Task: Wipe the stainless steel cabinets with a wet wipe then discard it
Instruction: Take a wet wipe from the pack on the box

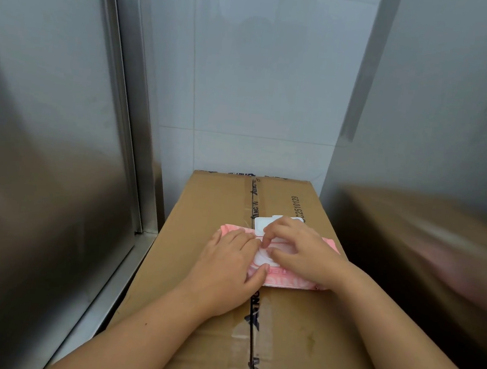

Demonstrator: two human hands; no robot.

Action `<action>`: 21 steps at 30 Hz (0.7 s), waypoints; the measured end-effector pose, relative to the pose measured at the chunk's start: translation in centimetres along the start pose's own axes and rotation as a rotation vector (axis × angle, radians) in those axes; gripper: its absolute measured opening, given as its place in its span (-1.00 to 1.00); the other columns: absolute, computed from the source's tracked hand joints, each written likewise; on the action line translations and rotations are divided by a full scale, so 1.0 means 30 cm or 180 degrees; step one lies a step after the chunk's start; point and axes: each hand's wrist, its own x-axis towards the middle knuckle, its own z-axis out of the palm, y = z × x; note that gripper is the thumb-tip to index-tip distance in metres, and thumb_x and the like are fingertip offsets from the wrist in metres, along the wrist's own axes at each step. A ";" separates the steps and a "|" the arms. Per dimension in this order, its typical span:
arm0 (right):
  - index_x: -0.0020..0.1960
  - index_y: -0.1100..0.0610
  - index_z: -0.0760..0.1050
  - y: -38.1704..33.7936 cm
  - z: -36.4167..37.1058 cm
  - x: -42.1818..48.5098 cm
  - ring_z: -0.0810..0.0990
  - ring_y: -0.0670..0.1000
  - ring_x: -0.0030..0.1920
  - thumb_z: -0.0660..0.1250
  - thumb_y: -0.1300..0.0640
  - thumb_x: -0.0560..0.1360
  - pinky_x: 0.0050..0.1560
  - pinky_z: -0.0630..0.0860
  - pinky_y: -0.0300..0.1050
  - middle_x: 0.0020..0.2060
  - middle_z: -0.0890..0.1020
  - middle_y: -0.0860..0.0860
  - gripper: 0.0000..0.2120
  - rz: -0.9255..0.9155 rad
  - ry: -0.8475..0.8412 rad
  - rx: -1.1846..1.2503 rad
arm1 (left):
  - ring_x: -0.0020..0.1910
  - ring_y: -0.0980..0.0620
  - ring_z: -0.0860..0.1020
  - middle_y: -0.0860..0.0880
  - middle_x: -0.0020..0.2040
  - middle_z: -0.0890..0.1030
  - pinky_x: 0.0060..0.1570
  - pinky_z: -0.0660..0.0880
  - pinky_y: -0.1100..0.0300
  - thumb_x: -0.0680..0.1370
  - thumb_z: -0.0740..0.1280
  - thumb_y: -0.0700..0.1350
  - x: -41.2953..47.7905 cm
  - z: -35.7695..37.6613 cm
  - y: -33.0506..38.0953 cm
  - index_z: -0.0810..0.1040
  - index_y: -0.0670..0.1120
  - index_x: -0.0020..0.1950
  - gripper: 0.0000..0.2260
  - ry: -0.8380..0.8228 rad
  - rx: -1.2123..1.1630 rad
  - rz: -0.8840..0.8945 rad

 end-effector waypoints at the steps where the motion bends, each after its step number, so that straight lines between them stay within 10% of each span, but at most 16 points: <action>1: -0.12 -0.09 0.43 0.001 -0.004 -0.003 0.36 -0.08 0.16 0.25 0.23 0.48 0.26 0.25 -0.10 0.07 0.47 -0.07 -0.80 -0.0013 -0.0050 0.0030 | 0.44 0.16 0.10 0.12 0.45 0.25 0.38 -0.11 0.18 0.60 0.03 0.14 0.001 0.001 0.000 0.24 0.04 0.43 -0.57 -0.0011 0.0001 0.0000; 21: -0.31 -0.17 0.37 0.001 0.003 0.030 0.29 -0.25 -0.11 0.31 0.00 0.49 0.10 0.18 -0.17 -0.20 0.31 -0.15 -0.77 0.0257 -0.0199 0.0007 | 0.44 0.16 0.10 0.11 0.45 0.24 0.39 -0.12 0.17 0.60 0.03 0.14 -0.002 -0.001 0.002 0.22 0.04 0.45 -0.56 -0.0068 -0.0021 -0.0024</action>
